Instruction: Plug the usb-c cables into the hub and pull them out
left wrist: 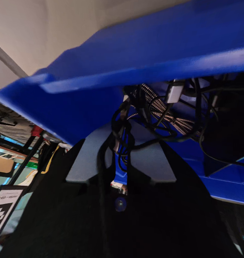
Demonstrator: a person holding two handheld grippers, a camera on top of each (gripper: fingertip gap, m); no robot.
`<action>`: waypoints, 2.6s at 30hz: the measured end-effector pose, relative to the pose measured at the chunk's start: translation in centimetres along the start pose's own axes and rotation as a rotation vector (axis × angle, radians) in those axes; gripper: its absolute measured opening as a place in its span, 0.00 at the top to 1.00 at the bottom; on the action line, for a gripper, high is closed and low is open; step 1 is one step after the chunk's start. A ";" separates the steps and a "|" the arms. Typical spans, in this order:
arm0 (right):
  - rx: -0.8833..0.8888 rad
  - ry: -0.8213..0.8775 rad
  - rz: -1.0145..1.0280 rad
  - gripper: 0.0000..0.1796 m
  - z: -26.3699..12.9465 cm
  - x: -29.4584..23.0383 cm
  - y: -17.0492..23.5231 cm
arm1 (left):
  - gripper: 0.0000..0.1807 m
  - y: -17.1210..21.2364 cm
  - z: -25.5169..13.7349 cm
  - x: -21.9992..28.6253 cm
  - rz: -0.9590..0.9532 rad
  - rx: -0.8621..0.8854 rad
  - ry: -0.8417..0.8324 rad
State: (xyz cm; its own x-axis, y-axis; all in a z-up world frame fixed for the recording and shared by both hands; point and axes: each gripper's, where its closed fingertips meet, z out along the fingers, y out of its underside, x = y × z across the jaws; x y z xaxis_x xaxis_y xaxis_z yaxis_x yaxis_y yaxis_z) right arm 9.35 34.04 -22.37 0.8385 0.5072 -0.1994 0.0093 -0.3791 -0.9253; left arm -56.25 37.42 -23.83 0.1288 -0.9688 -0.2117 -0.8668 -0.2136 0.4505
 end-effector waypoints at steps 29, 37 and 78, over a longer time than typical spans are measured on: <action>-0.039 0.007 -0.016 0.89 0.3 -0.5 0.4 | 0.95 22.2 -50.7 -3.1 -0.680 0.175 -1.122; -0.026 0.000 0.022 0.89 0.2 -0.2 0.3 | 0.95 20.6 -66.4 -2.5 -0.714 0.302 -1.292; 0.090 -0.524 -0.322 0.83 4.7 -23.2 -1.7 | 0.95 -29.2 -26.5 17.3 -0.480 0.800 -0.957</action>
State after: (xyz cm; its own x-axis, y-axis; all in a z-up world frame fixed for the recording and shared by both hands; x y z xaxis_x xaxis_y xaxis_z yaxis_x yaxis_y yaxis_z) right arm -12.72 26.55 -17.63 0.4218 0.9065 -0.0169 0.1517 -0.0890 -0.9844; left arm -15.93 23.54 -17.67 0.3975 -0.2797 -0.8740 -0.9155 -0.0554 -0.3986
